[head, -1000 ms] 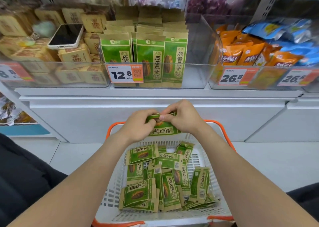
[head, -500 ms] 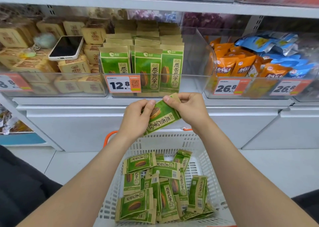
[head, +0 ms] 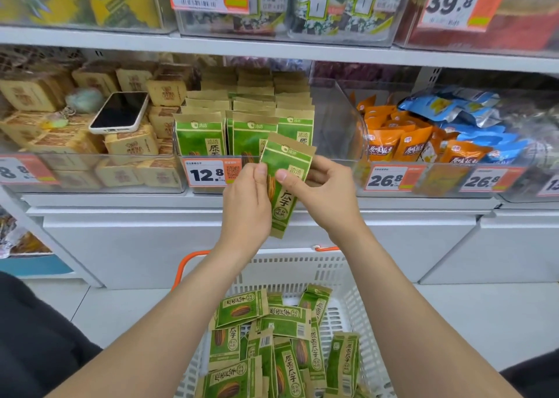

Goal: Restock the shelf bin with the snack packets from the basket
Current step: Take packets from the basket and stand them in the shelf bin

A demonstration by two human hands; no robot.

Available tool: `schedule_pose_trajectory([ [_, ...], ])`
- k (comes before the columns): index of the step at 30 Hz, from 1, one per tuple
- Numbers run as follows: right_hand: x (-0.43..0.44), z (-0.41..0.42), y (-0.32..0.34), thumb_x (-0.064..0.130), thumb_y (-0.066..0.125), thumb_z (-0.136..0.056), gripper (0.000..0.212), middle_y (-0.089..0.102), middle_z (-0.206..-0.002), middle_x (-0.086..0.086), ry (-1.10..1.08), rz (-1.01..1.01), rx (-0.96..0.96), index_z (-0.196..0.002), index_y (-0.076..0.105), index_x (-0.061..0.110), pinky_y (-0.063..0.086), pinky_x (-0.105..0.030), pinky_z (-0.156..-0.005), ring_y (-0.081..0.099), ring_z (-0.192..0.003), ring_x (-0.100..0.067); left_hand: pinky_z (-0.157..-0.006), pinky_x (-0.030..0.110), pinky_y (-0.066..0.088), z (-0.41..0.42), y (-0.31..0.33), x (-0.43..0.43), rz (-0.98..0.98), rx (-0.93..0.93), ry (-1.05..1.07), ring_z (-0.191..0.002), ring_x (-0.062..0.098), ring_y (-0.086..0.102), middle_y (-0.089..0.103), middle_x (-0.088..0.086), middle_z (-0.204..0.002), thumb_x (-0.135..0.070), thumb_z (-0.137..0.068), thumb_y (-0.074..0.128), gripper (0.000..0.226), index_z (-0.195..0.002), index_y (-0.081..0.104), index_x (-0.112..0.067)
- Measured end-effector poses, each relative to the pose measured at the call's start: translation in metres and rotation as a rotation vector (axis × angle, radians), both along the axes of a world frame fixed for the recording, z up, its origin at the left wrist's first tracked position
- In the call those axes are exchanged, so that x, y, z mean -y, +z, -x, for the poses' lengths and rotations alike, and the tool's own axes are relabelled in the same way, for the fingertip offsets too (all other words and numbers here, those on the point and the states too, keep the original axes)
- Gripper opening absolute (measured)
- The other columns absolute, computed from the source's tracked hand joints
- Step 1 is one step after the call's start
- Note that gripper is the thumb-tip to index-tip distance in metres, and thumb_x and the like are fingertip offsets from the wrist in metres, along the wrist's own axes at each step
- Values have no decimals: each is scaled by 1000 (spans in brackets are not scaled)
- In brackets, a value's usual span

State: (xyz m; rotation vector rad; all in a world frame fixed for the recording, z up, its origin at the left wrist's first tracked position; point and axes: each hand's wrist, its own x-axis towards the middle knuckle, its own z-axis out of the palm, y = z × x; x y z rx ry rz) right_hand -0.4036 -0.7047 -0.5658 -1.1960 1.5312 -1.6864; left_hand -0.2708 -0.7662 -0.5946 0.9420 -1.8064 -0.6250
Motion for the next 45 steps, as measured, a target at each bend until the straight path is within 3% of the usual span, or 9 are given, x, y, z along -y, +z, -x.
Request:
schedule_pose_trajectory([
  [5, 5, -1, 13, 10, 80, -91, 24, 81, -103, -1, -29, 89, 6, -114, 77, 10, 62, -48, -92, 77, -100, -19, -70, 29, 27, 7, 19, 13, 109, -3, 27, -75, 9, 42, 48, -12, -81, -25, -115, 36, 29, -91, 51, -19],
  [9, 10, 3, 40, 6, 81, -89, 24, 81, -101, 0, -186, 241, -20, -112, 78, 9, 63, -40, -88, 78, -97, -15, -90, 34, 39, 7, 44, 26, 291, 37, 72, -105, 20, 51, 58, 4, -113, -29, -111, 39, 30, -117, 61, -10],
  [14, 26, 26, 71, 13, 78, -93, 25, 79, -105, 6, -362, 379, -193, -117, 70, 12, 61, -38, -90, 75, -101, -9, -94, 43, 38, 5, 75, 47, 488, 373, 133, -116, 29, 49, 54, 9, -129, -11, -91, 54, 38, -129, 57, -10],
  [19, 52, 58, 62, 26, 77, -93, 31, 75, -107, 13, -272, 128, -461, -119, 60, 22, 61, -46, -89, 72, -102, -5, -124, 52, 20, 4, 88, 73, 458, 800, 30, -151, 34, 30, 37, 14, -162, -40, -92, 57, 78, -158, 32, -7],
  [26, 67, 68, 59, 47, 82, -85, 35, 69, -104, 1, -182, -312, -960, -107, 66, 23, 43, -29, -78, 61, -105, -22, -121, 54, 22, 14, 79, 80, 477, 888, 147, -145, 29, 39, 47, 8, -155, -63, -91, 52, 76, -149, 42, -15],
  [28, 66, 66, 57, 48, 80, -87, 33, 64, -100, 4, -121, -444, -909, -102, 63, 25, 40, -28, -77, 59, -100, -21, -119, 55, 22, 15, 78, 79, 482, 880, 158, -144, 30, 40, 47, 8, -154, -62, -90, 54, 76, -149, 42, -15],
  [33, 67, 59, 58, 49, 82, -81, 69, 58, -112, 1, -107, -547, -667, -128, 50, 11, 50, -34, -80, 60, -105, -21, -116, 54, 26, 14, 76, 79, 504, 882, 169, -140, 31, 43, 50, 8, -150, -63, -87, 55, 79, -148, 44, -14],
  [37, 76, 55, 66, 41, 84, -75, 32, 74, -96, 4, -1, -614, -573, -103, 73, 30, 65, -34, -70, 73, -87, -17, -116, 54, 27, 13, 78, 76, 487, 867, 169, -141, 31, 43, 50, 8, -152, -61, -84, 55, 82, -149, 44, -14],
  [45, 81, 61, 67, 28, 95, -68, 37, 78, -95, 3, -1, -571, -418, -100, 78, 25, 67, -41, -67, 76, -89, -17, -116, 53, 27, 11, 78, 76, 478, 841, 135, -142, 31, 42, 49, 8, -153, -58, -78, 53, 86, -151, 44, -12],
])
